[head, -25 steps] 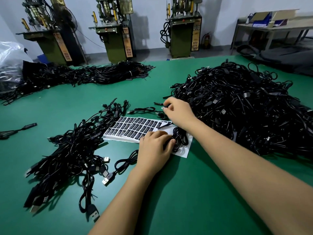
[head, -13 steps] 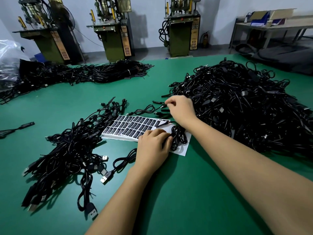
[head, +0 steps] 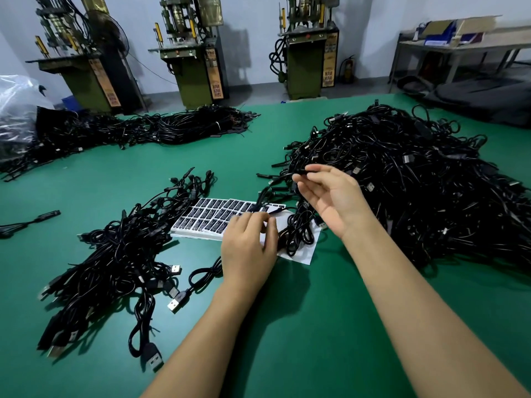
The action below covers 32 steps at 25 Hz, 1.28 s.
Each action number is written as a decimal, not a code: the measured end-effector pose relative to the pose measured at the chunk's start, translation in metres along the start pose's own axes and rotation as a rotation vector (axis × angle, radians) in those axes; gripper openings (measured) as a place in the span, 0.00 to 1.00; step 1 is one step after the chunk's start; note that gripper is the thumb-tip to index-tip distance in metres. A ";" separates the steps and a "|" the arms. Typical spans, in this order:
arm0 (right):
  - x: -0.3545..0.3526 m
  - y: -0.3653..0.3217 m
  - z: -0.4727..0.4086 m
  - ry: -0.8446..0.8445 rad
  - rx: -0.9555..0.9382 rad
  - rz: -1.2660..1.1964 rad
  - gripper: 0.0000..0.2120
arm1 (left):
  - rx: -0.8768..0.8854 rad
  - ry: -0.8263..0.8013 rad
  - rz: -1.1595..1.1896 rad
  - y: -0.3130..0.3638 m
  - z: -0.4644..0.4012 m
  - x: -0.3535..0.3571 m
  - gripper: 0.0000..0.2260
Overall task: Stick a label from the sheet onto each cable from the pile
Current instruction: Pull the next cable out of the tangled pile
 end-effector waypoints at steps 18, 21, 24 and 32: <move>-0.002 -0.003 0.012 -0.503 -0.007 0.367 0.13 | -0.455 -0.425 0.691 0.014 0.001 0.001 0.06; 0.000 -0.003 0.012 -0.497 -0.027 0.437 0.14 | -0.480 -0.456 0.679 0.014 0.002 0.003 0.05; 0.002 0.004 0.011 -0.466 -0.011 0.491 0.11 | -0.509 -0.369 0.509 0.009 0.001 0.002 0.06; -0.006 0.016 0.002 -0.273 -0.030 0.636 0.05 | -1.064 0.171 0.530 -0.051 -0.028 -0.039 0.09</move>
Point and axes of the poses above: each hand's wrist, its own z-axis away from the middle knuckle, its own x-axis out of the palm, y = z × x, the point moved 3 cm from there along -z, towards the middle knuckle, and after that the axes turned 14 degrees about -x, right-handed, at the moved point
